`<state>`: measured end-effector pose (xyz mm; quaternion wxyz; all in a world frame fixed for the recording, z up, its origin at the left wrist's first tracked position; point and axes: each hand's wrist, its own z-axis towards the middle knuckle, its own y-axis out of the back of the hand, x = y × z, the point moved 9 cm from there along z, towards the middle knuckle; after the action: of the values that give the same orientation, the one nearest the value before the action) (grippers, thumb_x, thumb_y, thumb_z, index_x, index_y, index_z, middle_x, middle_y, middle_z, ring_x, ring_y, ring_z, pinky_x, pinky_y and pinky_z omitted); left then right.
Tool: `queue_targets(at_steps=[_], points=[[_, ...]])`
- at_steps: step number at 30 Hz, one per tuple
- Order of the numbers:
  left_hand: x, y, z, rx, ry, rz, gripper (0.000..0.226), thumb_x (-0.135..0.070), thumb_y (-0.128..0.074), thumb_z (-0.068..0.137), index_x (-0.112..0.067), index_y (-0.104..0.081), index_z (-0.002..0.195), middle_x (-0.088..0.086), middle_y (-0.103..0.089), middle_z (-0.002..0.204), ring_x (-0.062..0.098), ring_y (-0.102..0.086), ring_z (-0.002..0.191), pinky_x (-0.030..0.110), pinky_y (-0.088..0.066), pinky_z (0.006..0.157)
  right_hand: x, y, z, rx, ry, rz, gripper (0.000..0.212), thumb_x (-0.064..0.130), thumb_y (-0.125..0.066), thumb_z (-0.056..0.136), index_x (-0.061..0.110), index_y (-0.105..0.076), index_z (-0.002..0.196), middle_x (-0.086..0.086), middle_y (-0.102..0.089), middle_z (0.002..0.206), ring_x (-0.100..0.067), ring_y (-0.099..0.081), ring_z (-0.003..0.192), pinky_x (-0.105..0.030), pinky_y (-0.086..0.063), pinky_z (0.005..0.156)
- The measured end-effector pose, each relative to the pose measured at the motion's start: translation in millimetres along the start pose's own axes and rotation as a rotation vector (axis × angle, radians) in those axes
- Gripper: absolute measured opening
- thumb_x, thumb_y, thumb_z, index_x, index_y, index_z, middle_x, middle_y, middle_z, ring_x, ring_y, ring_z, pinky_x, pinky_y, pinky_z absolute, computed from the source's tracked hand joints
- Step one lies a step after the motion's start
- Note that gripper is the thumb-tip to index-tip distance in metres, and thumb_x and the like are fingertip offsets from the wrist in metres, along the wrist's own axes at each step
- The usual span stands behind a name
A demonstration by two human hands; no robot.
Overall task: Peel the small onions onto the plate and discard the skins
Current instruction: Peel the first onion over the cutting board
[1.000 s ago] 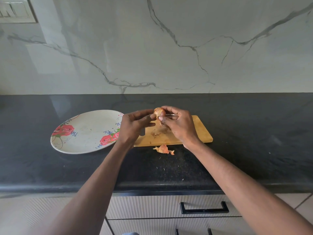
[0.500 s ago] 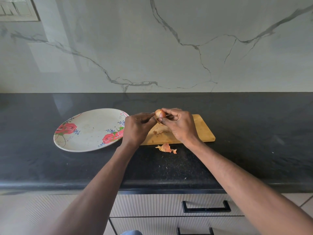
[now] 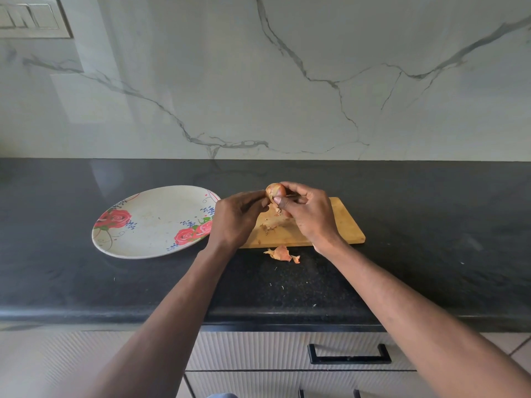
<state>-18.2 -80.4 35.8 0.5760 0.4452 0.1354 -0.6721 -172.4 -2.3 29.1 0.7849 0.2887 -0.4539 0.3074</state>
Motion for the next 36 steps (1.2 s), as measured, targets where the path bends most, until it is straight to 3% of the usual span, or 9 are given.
queue_targets(at_steps=[5, 9, 14, 21, 30, 36], points=[[-2.4, 4.2, -1.0, -0.047, -0.056, 0.028, 0.020, -0.007, -0.068, 0.095, -0.007, -0.076, 0.113, 0.001, -0.076, 0.097, 0.005, -0.074, 0.084, 0.023, -0.059, 0.080, 1.1, -5.8, -2.9, 0.042, -0.008, -0.011, 0.028, 0.008, -0.077, 0.086, 0.013, -0.070, 0.112, -0.002, -0.075, 0.105, -0.012, -0.071, 0.095, -0.038, -0.060, 0.086], [2.7, 1.5, -0.3, -0.017, 0.033, -0.023, 0.021, -0.021, -0.069, 0.096, -0.012, -0.076, 0.113, 0.001, -0.078, 0.091, 0.007, -0.074, 0.085, 0.029, -0.060, 0.080, 4.4, -7.0, -3.7, 0.038, 0.014, -0.001, 0.026, 0.006, -0.077, 0.085, 0.014, -0.067, 0.108, -0.001, -0.074, 0.103, -0.007, -0.071, 0.092, -0.033, -0.061, 0.083], [10.0, 4.2, 0.5, -0.040, 0.137, -0.138, 0.017, -0.006, -0.063, 0.097, -0.007, -0.076, 0.108, 0.003, -0.078, 0.086, 0.012, -0.076, 0.080, 0.031, -0.061, 0.081, 3.0, -9.8, -2.6, 0.042, 0.040, -0.053, 0.030, 0.008, -0.079, 0.083, 0.016, -0.065, 0.109, -0.004, -0.072, 0.108, -0.007, -0.071, 0.096, -0.031, -0.061, 0.083], [14.9, -0.9, -0.1, -0.005, 0.218, -0.268, 0.017, -0.011, -0.065, 0.096, -0.008, -0.076, 0.109, 0.006, -0.079, 0.091, 0.020, -0.076, 0.085, 0.038, -0.061, 0.085, 9.0, -10.1, -5.2, 0.047, 0.087, -0.058, 0.032, 0.007, -0.079, 0.084, 0.017, -0.062, 0.109, -0.001, -0.073, 0.107, -0.003, -0.070, 0.097, -0.023, -0.059, 0.081], [4.6, 3.9, -3.4, -0.035, 0.147, -0.078, 0.017, -0.012, -0.064, 0.095, -0.008, -0.077, 0.104, 0.002, -0.077, 0.081, 0.011, -0.075, 0.074, 0.034, -0.062, 0.078, 10.6, -12.5, -6.8, 0.062, 0.121, -0.070, 0.030, 0.004, -0.079, 0.084, 0.013, -0.063, 0.107, -0.004, -0.073, 0.106, -0.003, -0.070, 0.095, -0.017, -0.057, 0.077], [4.3, 5.1, -3.0, -0.059, 0.122, 0.018, 0.014, -0.016, -0.065, 0.096, -0.013, -0.078, 0.094, 0.001, -0.076, 0.075, 0.013, -0.074, 0.070, 0.042, -0.062, 0.075, 8.7, -16.1, -6.4, 0.082, 0.118, -0.075, 0.031, 0.004, -0.078, 0.084, 0.015, -0.063, 0.109, -0.004, -0.071, 0.109, -0.007, -0.069, 0.100, -0.020, -0.057, 0.082]])
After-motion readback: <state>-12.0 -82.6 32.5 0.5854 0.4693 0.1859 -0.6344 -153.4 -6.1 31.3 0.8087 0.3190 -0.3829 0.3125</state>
